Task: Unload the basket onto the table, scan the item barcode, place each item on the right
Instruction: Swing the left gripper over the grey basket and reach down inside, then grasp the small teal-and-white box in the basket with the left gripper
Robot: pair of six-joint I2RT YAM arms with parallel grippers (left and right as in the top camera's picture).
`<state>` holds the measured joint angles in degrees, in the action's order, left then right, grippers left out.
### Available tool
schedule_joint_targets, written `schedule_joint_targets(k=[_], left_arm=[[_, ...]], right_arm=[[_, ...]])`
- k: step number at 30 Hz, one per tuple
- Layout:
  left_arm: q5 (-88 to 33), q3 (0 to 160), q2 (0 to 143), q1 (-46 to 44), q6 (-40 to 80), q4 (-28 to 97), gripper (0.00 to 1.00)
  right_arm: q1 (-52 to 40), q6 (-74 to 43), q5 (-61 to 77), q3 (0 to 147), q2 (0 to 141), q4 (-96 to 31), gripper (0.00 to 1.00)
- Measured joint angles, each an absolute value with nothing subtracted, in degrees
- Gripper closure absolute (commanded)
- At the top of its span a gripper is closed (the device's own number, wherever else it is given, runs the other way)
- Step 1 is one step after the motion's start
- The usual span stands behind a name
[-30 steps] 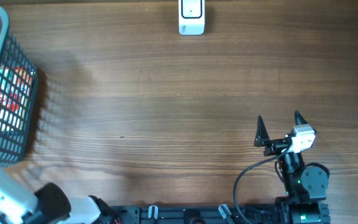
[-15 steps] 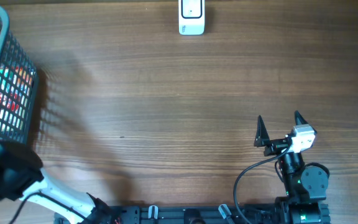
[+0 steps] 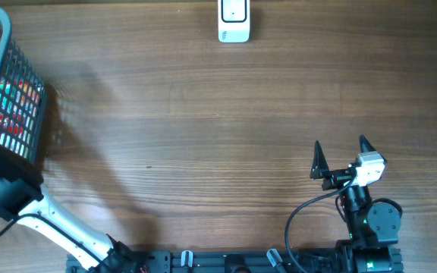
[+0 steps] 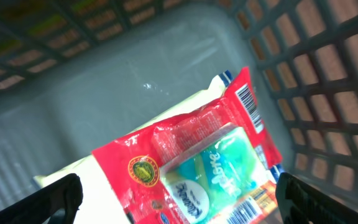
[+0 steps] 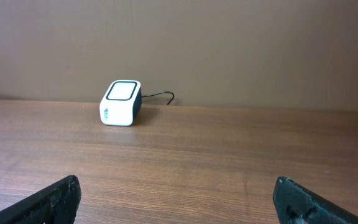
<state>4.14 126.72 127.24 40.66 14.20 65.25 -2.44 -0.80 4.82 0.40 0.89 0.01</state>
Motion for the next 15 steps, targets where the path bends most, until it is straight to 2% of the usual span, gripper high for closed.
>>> schedule_joint_targets(k=[7,9,11,15], left_arm=[[3.05,126.72,129.23,40.66,12.16,65.17,0.11],[2.92,126.72,129.97,40.66,11.33,65.43,0.16],[2.26,126.72,131.20,40.66,10.79,65.52,0.28],[0.40,126.72,132.92,40.66,10.11,65.76,0.31]], right_arm=[[-2.44,-0.80,4.82,0.40,0.89,0.01,0.00],[-2.44,-0.80,4.82,0.40,0.89,0.01,0.00],[-2.44,-0.80,4.82,0.40,0.89,0.01,0.00],[-2.44,-0.80,4.82,0.40,0.89,0.01,0.00]])
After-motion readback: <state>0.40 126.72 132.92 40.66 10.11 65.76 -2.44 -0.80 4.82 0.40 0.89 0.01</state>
